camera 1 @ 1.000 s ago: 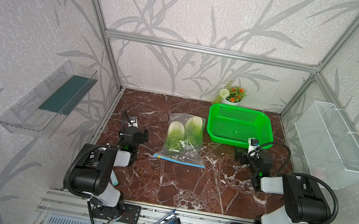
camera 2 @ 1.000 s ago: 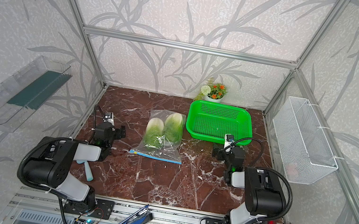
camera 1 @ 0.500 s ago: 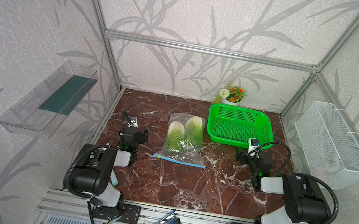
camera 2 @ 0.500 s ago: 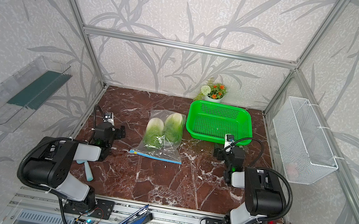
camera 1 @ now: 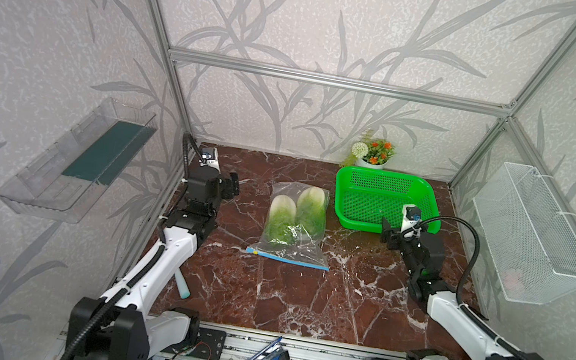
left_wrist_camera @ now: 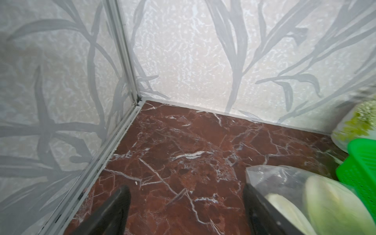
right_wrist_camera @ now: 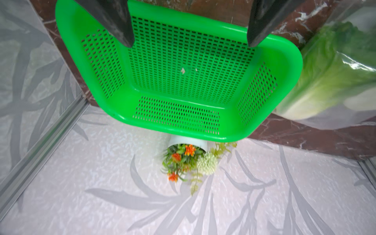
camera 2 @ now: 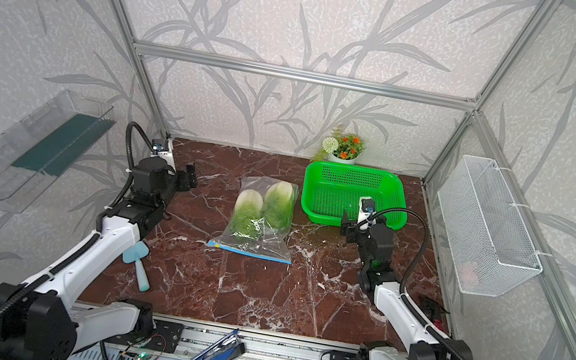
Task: Open the zip-top bag and take out the chinese cabbages
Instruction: Adjust the zipper food storage bag at the center of the board.
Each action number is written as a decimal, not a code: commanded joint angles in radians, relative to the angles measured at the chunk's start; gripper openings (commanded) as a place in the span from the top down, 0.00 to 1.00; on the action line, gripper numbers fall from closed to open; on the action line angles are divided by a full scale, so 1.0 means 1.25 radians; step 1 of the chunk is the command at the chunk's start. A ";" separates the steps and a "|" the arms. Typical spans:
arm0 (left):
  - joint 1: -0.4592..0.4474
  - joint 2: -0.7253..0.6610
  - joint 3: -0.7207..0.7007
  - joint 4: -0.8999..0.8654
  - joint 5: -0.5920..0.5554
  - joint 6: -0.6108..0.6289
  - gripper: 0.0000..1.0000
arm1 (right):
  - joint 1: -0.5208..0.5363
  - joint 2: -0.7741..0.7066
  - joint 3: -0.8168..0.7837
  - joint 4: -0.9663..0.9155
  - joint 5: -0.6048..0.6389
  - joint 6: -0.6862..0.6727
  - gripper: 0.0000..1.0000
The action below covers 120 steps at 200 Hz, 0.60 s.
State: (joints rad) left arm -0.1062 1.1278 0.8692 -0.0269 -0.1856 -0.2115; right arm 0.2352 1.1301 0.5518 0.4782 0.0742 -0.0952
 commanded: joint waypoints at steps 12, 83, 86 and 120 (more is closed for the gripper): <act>-0.052 -0.006 0.080 -0.374 0.009 -0.192 0.19 | 0.071 -0.047 0.111 -0.310 0.059 0.039 0.13; -0.100 -0.117 0.028 -0.685 0.108 -0.491 0.29 | 0.269 0.001 0.247 -0.497 0.083 0.123 0.13; -0.099 -0.127 0.016 -0.677 0.123 -0.510 0.29 | 0.276 0.003 0.252 -0.501 0.085 0.123 0.13; -0.102 -0.255 -0.170 -0.551 0.254 -0.772 0.38 | 0.320 0.018 0.284 -0.498 0.103 0.132 0.13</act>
State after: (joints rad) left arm -0.2295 0.8848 0.7853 -0.7437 0.0135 -0.8761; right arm 0.6079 1.1481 0.8619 -0.1101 0.1764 0.0406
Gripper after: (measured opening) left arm 0.645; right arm 0.873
